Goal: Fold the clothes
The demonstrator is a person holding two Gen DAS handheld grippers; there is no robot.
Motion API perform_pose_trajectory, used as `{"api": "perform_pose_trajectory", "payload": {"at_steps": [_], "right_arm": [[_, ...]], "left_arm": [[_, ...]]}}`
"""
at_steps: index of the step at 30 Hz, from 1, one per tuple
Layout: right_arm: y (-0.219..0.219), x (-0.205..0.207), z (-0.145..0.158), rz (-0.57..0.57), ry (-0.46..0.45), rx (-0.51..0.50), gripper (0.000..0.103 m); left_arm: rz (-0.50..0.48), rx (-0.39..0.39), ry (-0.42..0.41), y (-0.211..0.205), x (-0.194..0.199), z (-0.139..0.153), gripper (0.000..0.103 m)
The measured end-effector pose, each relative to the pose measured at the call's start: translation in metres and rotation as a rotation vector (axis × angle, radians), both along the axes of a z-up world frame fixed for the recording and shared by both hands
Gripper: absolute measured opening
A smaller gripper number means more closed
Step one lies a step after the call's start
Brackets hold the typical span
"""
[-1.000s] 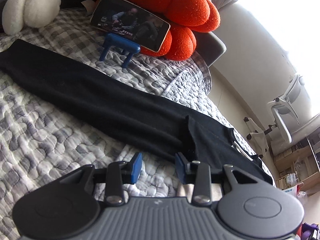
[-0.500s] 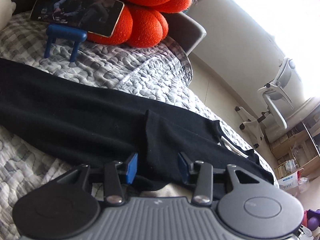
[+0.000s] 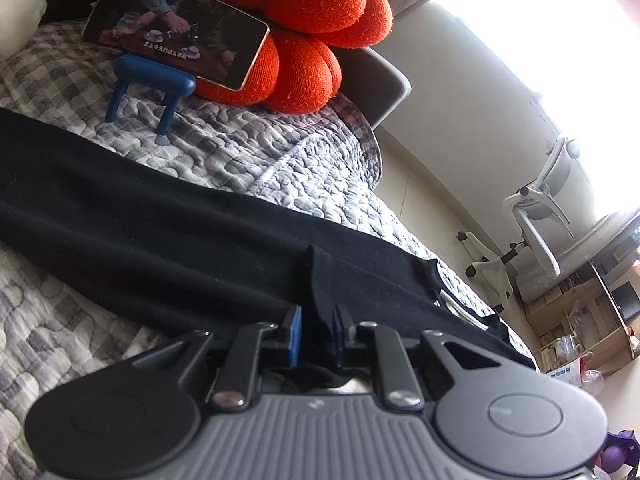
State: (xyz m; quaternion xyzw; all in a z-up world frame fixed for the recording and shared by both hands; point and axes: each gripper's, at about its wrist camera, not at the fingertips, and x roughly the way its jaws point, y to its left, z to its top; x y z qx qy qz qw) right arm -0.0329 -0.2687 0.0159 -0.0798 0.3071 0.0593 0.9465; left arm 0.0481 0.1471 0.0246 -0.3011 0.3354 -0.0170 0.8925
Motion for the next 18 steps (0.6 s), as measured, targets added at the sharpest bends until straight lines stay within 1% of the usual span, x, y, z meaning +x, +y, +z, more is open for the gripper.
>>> {"api": "perform_pose_trajectory", "payload": {"at_steps": [1, 2, 3, 4, 5, 6, 8, 10, 11, 13, 15, 16, 17, 18], "right_arm": [[0.003, 0.002, -0.002, 0.002, -0.008, -0.016, 0.034], [0.005, 0.005, -0.002, 0.012, -0.008, -0.022, 0.014], [0.006, 0.006, -0.001, 0.001, -0.014, -0.021, 0.01], [0.008, 0.005, 0.002, -0.032, -0.027, -0.044, 0.008], [0.011, 0.004, 0.006, -0.069, -0.04, -0.071, 0.008], [0.004, 0.004, 0.006, -0.097, -0.027, -0.013, 0.007], [-0.014, 0.004, 0.004, -0.151, 0.009, 0.129, 0.007], [-0.032, 0.004, 0.002, -0.205, 0.045, 0.271, 0.007], [-0.045, 0.008, -0.006, -0.234, 0.059, 0.377, 0.008], [-0.065, 0.008, -0.008, -0.281, 0.068, 0.548, 0.008], [-0.062, 0.005, -0.006, -0.281, 0.059, 0.54, 0.008], [-0.052, 0.004, -0.004, -0.248, 0.057, 0.464, 0.009], [-0.04, 0.003, -0.002, -0.211, 0.054, 0.377, 0.013], [-0.033, 0.002, 0.002, -0.163, 0.065, 0.323, 0.016]], "left_arm": [[-0.003, 0.005, -0.006, -0.002, 0.001, -0.001, 0.031], [-0.006, 0.01, -0.009, -0.004, 0.002, -0.002, 0.034], [-0.01, 0.016, -0.009, -0.006, 0.003, -0.003, 0.033], [-0.013, 0.022, -0.008, -0.008, 0.004, -0.003, 0.032], [-0.018, 0.028, -0.011, -0.01, 0.005, -0.003, 0.023], [-0.026, 0.036, -0.019, -0.012, 0.003, -0.001, 0.009], [-0.028, 0.061, -0.034, -0.014, 0.0, 0.002, 0.007], [-0.03, 0.046, -0.029, -0.015, 0.0, 0.001, 0.005], [-0.031, 0.039, -0.029, -0.014, -0.001, 0.001, 0.004], [-0.03, 0.023, -0.039, -0.012, -0.003, 0.003, 0.004], [-0.029, -0.003, -0.06, -0.008, -0.006, 0.006, 0.004], [-0.029, -0.013, -0.071, -0.006, -0.007, 0.008, 0.004], [-0.033, -0.008, -0.074, -0.005, -0.007, 0.009, 0.004], [-0.04, 0.01, -0.071, -0.005, -0.006, 0.008, 0.004]]}}
